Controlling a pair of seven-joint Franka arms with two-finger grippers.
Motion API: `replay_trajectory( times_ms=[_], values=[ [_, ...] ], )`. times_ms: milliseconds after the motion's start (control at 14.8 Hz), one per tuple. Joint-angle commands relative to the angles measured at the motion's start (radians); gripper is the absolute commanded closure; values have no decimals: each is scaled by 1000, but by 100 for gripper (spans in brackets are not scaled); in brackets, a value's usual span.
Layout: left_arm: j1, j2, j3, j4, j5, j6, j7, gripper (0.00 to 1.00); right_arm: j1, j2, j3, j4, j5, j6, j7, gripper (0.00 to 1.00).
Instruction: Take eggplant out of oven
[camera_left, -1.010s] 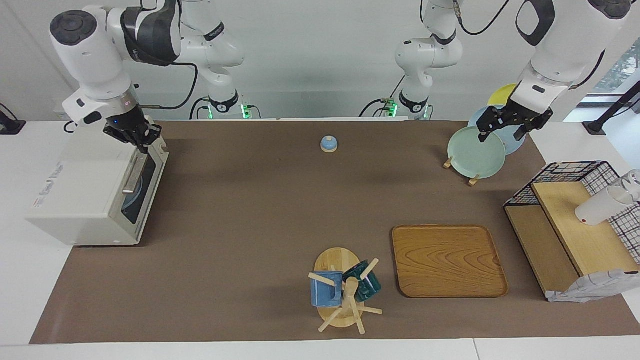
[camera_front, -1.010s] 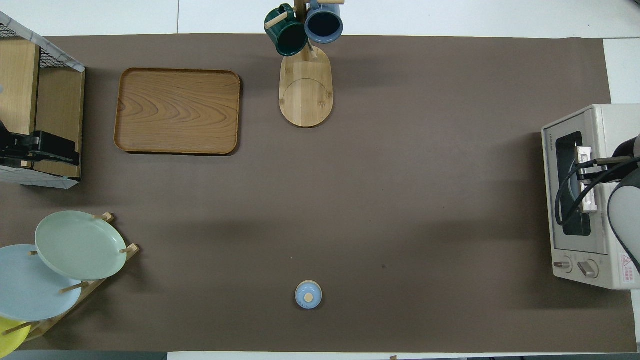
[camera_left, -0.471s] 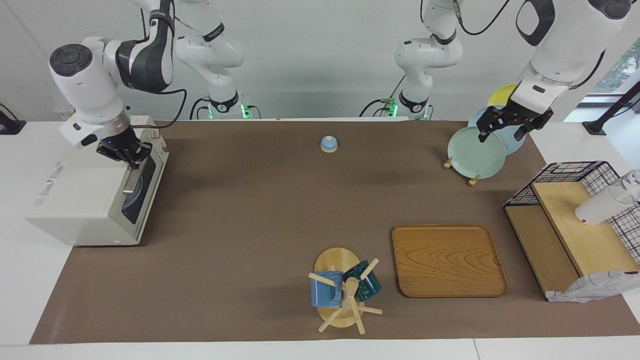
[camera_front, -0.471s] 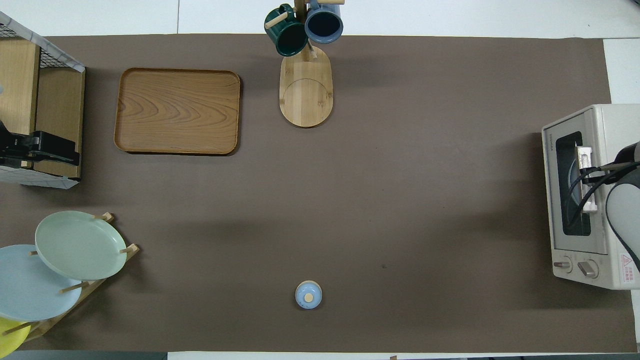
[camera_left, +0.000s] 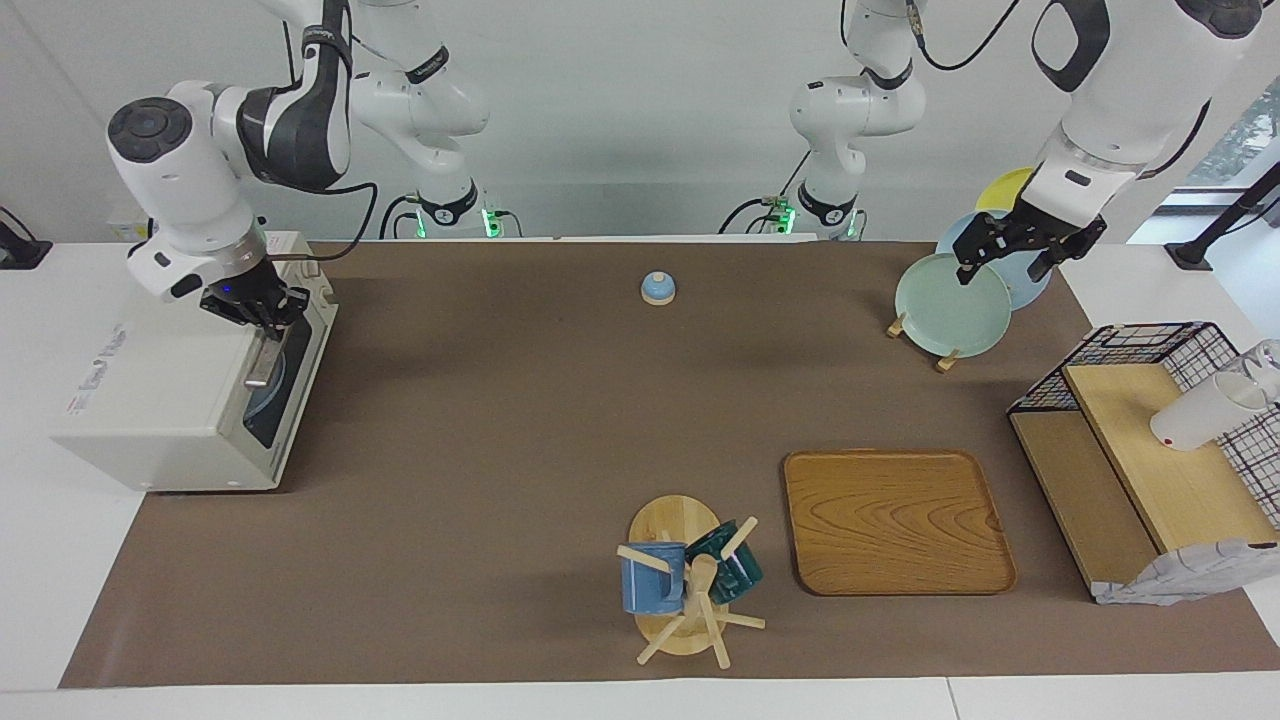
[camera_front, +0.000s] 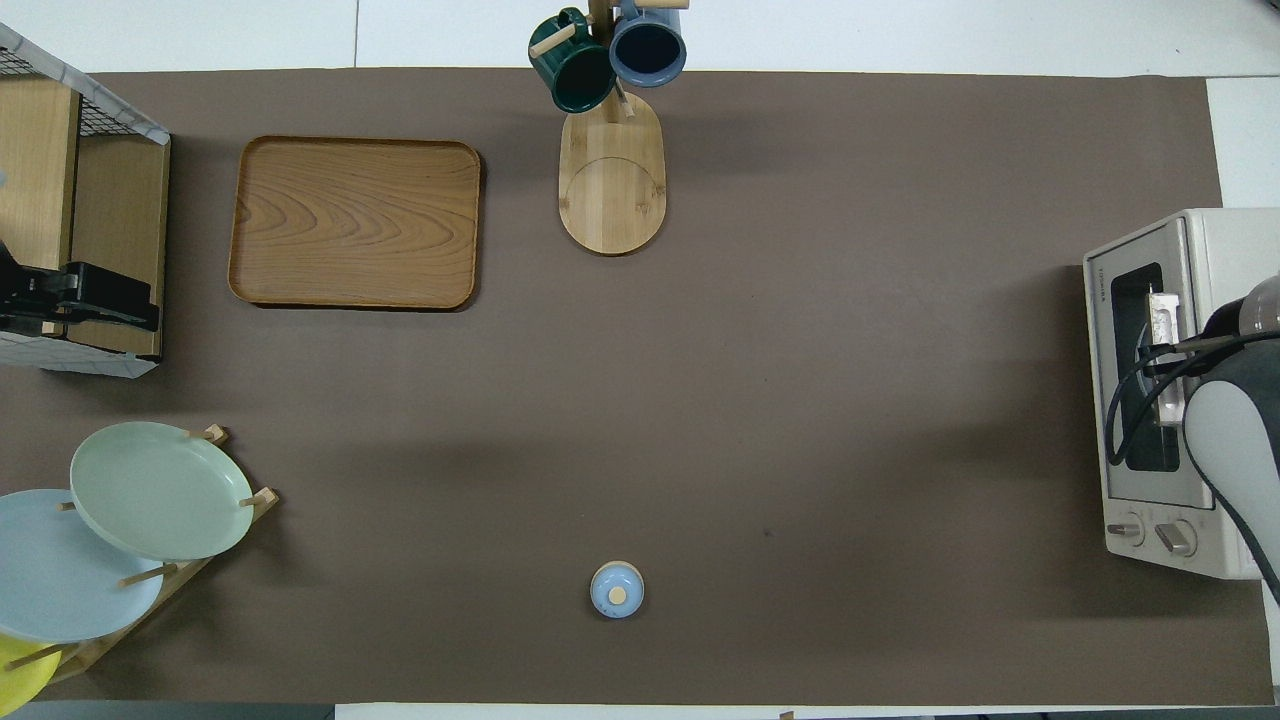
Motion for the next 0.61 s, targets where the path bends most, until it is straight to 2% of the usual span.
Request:
replay_trajectory(
  times_ms=[0, 337, 539],
  values=[
    [15, -5, -12, -1, 14, -13, 2, 0, 15, 2, 3, -61, -9, 72, -9, 100],
    [15, -5, -11, -1, 14, -13, 2, 0, 93, 38, 3, -83, -3, 125, 86, 100],
    [15, -5, -12, -1, 14, -13, 2, 0, 121, 90, 5, -101, 11, 196, 141, 100]
  ],
)
